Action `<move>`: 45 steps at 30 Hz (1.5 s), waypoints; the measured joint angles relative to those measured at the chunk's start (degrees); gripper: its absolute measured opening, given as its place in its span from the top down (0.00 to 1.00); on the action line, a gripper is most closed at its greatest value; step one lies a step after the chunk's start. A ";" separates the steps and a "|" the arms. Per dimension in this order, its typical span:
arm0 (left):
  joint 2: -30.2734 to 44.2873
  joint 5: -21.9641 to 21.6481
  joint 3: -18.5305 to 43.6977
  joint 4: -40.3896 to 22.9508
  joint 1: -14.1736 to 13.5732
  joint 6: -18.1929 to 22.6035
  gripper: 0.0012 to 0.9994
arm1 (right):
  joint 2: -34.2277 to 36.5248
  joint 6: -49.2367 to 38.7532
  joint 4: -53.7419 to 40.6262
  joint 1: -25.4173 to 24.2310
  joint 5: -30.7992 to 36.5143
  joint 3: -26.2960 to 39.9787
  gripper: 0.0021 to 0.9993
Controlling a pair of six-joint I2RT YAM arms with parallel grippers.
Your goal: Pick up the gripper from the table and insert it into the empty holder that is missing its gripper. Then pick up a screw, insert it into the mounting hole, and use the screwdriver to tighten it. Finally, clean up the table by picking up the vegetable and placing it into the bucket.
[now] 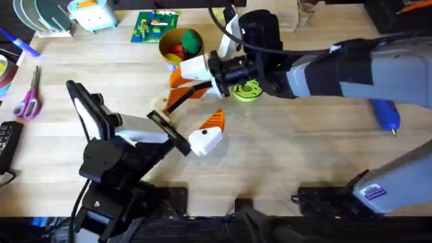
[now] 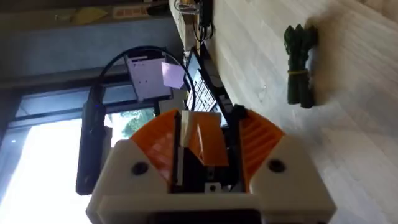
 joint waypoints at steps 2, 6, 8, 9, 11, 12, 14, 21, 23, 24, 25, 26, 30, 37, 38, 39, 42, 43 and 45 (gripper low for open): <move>0.00 0.15 0.00 0.00 0.00 0.00 0.01 | 0.00 -0.51 -0.04 -1.03 -1.53 0.00 0.49; 0.00 0.24 0.00 0.00 0.00 0.00 0.01 | 0.02 -1.11 -0.09 -2.96 -3.82 0.00 0.41; 0.00 0.34 0.00 0.00 0.00 0.00 0.01 | 0.00 -1.77 -0.48 -3.46 -4.49 0.00 0.39; 0.00 0.37 0.00 0.00 0.00 0.00 0.01 | 0.00 -2.25 -0.82 -3.50 -4.72 0.00 0.38; 0.00 0.37 0.00 0.00 0.01 0.00 0.01 | 0.00 -3.53 -1.74 -3.50 -5.16 0.00 0.36; 0.00 0.37 0.00 0.00 0.00 0.00 0.01 | 0.00 -4.37 -2.19 -3.50 -5.46 -0.02 0.35; 0.00 0.44 0.00 0.00 0.00 0.00 0.01 | 0.00 -6.34 -2.67 -3.50 -6.33 -0.02 0.30; 0.00 2.79 0.00 0.04 0.00 0.00 0.01 | 0.00 -11.65 -3.07 -5.56 -10.56 -0.02 0.18; 0.00 4.20 0.00 0.04 0.00 0.06 0.01 | 0.00 -13.06 -3.08 -6.57 -12.18 -0.02 0.13; 0.00 4.92 0.00 0.04 0.00 0.21 0.01 | 0.00 -13.70 -3.16 -7.14 -13.09 -0.02 0.12; 0.00 5.72 0.00 0.04 0.00 0.37 0.01 | 0.00 -14.33 -3.47 -7.60 -13.84 -0.02 0.12; 0.00 6.50 0.00 0.04 0.00 0.58 0.01 | 0.00 -14.89 -4.00 -8.04 -14.63 -0.02 0.12; 0.00 10.37 0.00 -0.02 0.00 3.14 0.01 | 0.00 -17.51 -7.68 -9.44 -17.11 -0.02 0.12; 0.00 17.06 0.00 -0.31 0.00 9.63 0.01 | 0.00 -22.60 -11.11 -11.34 -18.47 -0.04 0.11; 0.00 17.67 0.00 -0.34 0.00 10.14 0.01 | 0.01 -23.43 -11.15 -11.73 -18.47 -0.04 0.11; 0.00 18.15 0.00 -0.37 0.00 10.62 0.01 | 0.00 -24.44 -11.28 -12.28 -18.33 -0.04 0.11; 0.00 18.83 0.00 -0.48 0.00 11.47 0.01 | 0.00 -27.36 -12.63 -14.26 -16.54 -0.04 0.11; 0.00 19.11 0.00 -0.48 0.00 11.67 0.01 | 0.00 -28.31 -13.22 -15.06 -15.60 -0.04 0.11; 0.00 19.45 0.00 -0.52 0.00 11.94 0.01 | -0.13 -30.60 -14.85 -16.95 -13.03 -0.04 0.11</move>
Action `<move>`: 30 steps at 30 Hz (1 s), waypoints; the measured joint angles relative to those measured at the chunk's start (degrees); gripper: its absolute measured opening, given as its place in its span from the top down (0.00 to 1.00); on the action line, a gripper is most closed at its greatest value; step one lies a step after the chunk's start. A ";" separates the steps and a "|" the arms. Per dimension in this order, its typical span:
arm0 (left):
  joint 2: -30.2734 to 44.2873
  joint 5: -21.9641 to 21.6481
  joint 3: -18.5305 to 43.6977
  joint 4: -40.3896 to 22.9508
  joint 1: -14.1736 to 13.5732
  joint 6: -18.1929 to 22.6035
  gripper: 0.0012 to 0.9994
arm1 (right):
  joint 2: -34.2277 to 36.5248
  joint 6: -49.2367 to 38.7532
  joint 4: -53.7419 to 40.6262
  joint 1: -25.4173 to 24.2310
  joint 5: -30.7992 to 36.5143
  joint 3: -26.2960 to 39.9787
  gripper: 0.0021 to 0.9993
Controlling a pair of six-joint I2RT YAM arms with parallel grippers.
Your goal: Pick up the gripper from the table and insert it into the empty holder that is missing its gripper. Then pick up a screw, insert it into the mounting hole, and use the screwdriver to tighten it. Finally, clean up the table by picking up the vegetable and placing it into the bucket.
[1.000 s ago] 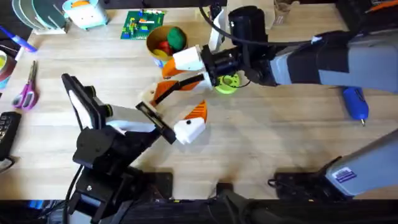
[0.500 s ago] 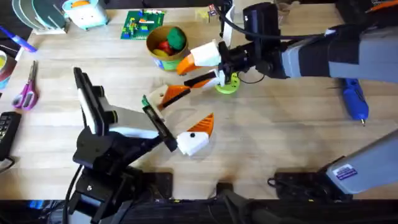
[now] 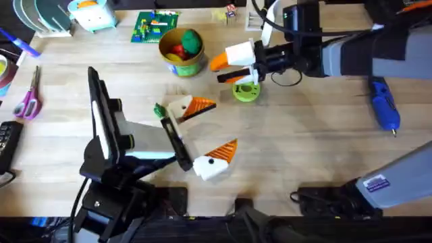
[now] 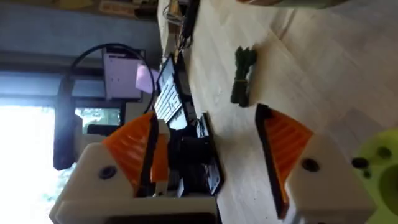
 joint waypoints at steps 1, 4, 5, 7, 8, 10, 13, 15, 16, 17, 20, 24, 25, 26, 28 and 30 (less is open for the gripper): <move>0.00 0.06 0.00 -0.01 0.02 0.13 0.01 | -0.37 -1.26 -1.53 -0.94 1.46 -0.04 0.11; 0.00 0.22 0.00 -0.01 0.02 0.17 0.01 | -3.46 -5.78 -7.82 -3.36 6.75 -0.13 0.11; 0.00 0.22 0.00 -0.01 0.00 0.17 0.01 | -5.25 -7.85 -11.09 -3.98 9.11 -0.13 0.11; 0.00 0.22 0.00 -0.01 0.00 0.26 0.01 | -9.18 -12.70 -18.89 -4.47 14.92 0.00 0.10; 0.00 0.24 0.00 -0.01 0.00 0.33 0.01 | -10.93 -15.09 -22.26 -4.46 17.97 0.15 0.10; 0.00 0.24 0.00 -0.01 0.00 0.37 0.01 | -14.72 -20.93 -29.12 -3.82 26.50 0.78 0.10; 0.00 0.24 0.00 -0.01 0.00 0.41 0.01 | -18.83 -28.16 -33.54 -1.57 38.69 1.39 0.10; 0.00 0.24 0.00 -0.01 0.00 0.52 0.01 | -20.14 -31.40 -34.60 0.68 44.63 1.73 0.10; 0.00 0.24 0.00 -0.02 0.01 0.52 0.01 | -20.28 -32.54 -34.80 1.82 46.70 1.85 0.10; 0.00 0.24 0.00 -0.01 0.00 0.52 0.01 | -20.23 -33.51 -34.85 2.84 48.41 1.88 0.10; 0.00 0.24 0.00 -0.01 0.00 0.53 0.01 | -19.55 -35.20 -35.23 5.12 51.57 1.88 0.10; 0.00 0.24 0.00 -0.01 0.02 0.54 0.01 | -17.62 -38.23 -34.99 6.28 53.95 1.88 0.10; 0.00 0.24 0.00 -0.01 0.00 0.54 0.01 | -16.88 -38.90 -34.94 6.55 54.58 1.88 0.10; 0.00 0.24 0.00 -0.01 0.00 0.54 0.01 | -16.12 -39.34 -34.96 6.91 55.20 1.88 0.11; 0.00 0.24 0.00 -0.01 0.00 0.54 0.01 | -14.50 -39.93 -35.07 7.93 56.64 1.90 0.16; 0.00 0.24 0.00 -0.01 0.01 0.53 0.01 | -13.07 -40.50 -35.48 9.19 58.14 2.06 0.24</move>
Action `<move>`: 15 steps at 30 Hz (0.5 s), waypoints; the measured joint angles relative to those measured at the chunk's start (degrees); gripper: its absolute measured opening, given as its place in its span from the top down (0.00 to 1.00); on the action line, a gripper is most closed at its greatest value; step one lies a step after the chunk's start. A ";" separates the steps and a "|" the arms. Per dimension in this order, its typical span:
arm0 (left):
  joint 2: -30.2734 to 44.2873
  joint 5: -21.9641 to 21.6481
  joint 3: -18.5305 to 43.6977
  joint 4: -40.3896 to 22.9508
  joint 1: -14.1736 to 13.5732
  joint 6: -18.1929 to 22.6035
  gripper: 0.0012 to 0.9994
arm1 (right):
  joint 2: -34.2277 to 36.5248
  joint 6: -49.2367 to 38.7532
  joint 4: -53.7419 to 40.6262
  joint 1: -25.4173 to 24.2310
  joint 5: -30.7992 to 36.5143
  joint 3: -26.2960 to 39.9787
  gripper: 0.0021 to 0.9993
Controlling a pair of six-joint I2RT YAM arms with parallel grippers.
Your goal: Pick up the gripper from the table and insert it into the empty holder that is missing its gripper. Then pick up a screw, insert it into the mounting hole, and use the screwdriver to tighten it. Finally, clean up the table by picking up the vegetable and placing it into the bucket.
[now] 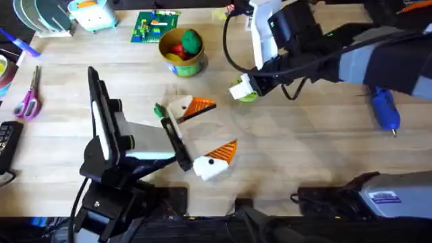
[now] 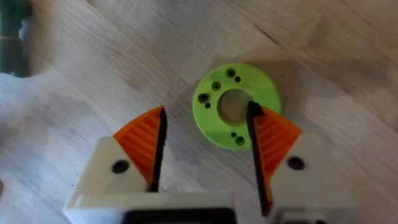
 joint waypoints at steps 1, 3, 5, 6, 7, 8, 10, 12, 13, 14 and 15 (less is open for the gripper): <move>0.00 0.00 0.00 -0.02 -0.01 0.01 0.01 | 0.63 -0.15 -0.11 0.80 0.92 0.12 0.30; 0.00 0.00 0.00 0.00 -0.01 0.01 0.01 | 1.19 -0.41 -0.08 2.04 2.23 0.29 0.39; 0.00 0.00 0.00 0.00 -0.01 0.01 0.01 | 1.33 -0.79 -0.03 3.05 3.13 0.52 0.42; 0.00 0.00 0.00 0.00 -0.01 0.00 0.01 | 1.36 -1.09 -0.10 3.42 3.53 0.67 0.43; 0.00 0.00 0.00 -0.01 -0.01 -0.01 0.01 | 1.48 -1.28 -0.16 3.65 3.80 0.89 0.45; 0.00 0.00 0.00 0.00 -0.01 0.01 0.01 | 1.72 -1.39 -0.11 3.72 4.00 1.10 0.48; 0.00 0.00 0.00 0.00 -0.01 0.00 0.01 | 2.51 -1.52 0.14 3.74 4.43 1.29 0.53; 0.00 0.00 0.00 0.00 -0.01 0.01 0.01 | 3.62 -1.53 0.62 3.74 4.66 1.29 0.55; 0.00 0.00 0.00 -0.01 -0.01 0.01 0.01 | 4.08 -1.53 0.99 3.74 4.71 1.29 0.55; 0.00 0.00 0.00 0.00 -0.01 0.01 0.01 | 4.52 -1.53 1.26 3.74 4.86 1.29 0.56; 0.00 0.00 0.00 0.00 -0.01 0.01 0.01 | 4.80 -1.53 1.41 3.74 4.88 1.29 0.56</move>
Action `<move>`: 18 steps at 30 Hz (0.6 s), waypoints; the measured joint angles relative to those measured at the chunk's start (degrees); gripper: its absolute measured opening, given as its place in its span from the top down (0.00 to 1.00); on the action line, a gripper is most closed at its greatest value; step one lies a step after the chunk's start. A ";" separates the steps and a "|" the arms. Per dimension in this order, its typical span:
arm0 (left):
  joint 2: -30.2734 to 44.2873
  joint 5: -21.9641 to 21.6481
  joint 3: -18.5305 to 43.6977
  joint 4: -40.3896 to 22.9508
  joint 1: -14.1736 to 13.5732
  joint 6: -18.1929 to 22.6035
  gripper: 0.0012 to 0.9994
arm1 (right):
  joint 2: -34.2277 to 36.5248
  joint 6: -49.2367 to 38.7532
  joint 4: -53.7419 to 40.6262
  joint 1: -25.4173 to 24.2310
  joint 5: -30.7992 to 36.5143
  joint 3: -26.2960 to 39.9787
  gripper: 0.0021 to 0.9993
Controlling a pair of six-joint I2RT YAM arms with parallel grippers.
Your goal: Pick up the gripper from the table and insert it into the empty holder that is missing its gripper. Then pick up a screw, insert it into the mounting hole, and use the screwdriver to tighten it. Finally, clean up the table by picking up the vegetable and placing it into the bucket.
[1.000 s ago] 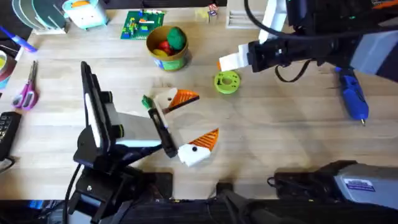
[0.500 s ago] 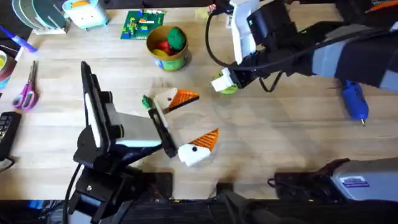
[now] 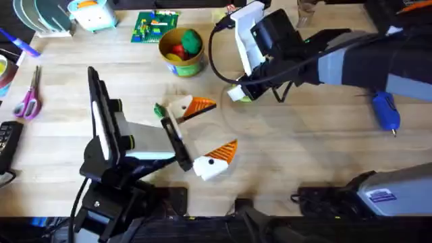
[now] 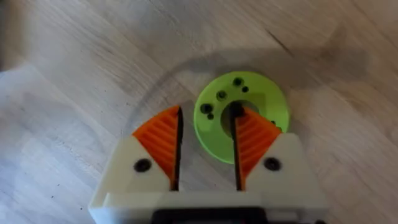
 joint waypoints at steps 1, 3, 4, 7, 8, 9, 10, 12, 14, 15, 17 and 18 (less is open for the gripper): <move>0.00 0.00 0.00 0.00 0.00 0.00 0.01 | 0.08 0.00 0.12 0.00 0.08 0.02 0.56; 0.00 0.00 0.00 0.00 0.00 0.00 0.01 | 0.16 -0.02 0.30 0.00 0.17 0.00 0.56; 0.00 0.00 0.00 0.00 0.00 0.00 0.01 | 0.16 -0.02 0.47 0.00 0.20 0.00 0.57; 0.00 0.00 0.00 0.00 0.00 0.00 0.01 | 0.40 -0.07 1.19 0.04 0.22 0.02 0.63; 0.00 0.00 0.00 0.00 0.00 0.00 0.01 | 0.63 -0.09 1.32 0.07 0.23 0.02 0.65; -0.01 0.00 0.00 0.00 0.00 0.00 0.01 | 0.91 -0.20 1.34 0.17 0.28 0.02 0.66; 0.00 0.00 0.00 -0.02 0.00 0.00 0.01 | 1.24 -0.22 1.29 0.32 0.37 0.02 0.68; 0.00 0.00 0.00 -0.01 0.00 0.00 0.01 | 1.73 -0.23 1.29 0.50 0.47 0.02 0.71; 0.00 0.00 0.00 -0.02 0.00 0.00 0.01 | 1.89 -0.26 1.42 0.66 0.61 0.04 0.74; 0.00 0.00 0.00 0.00 0.00 0.00 0.01 | 1.86 -0.29 1.43 0.65 0.61 0.04 0.75; 0.00 0.00 0.00 0.00 0.02 0.00 0.01 | 1.89 -0.37 1.47 0.65 0.65 0.07 0.79; 0.00 0.00 0.00 0.00 0.00 0.00 0.01 | 1.89 -0.38 1.49 0.66 0.63 0.07 0.80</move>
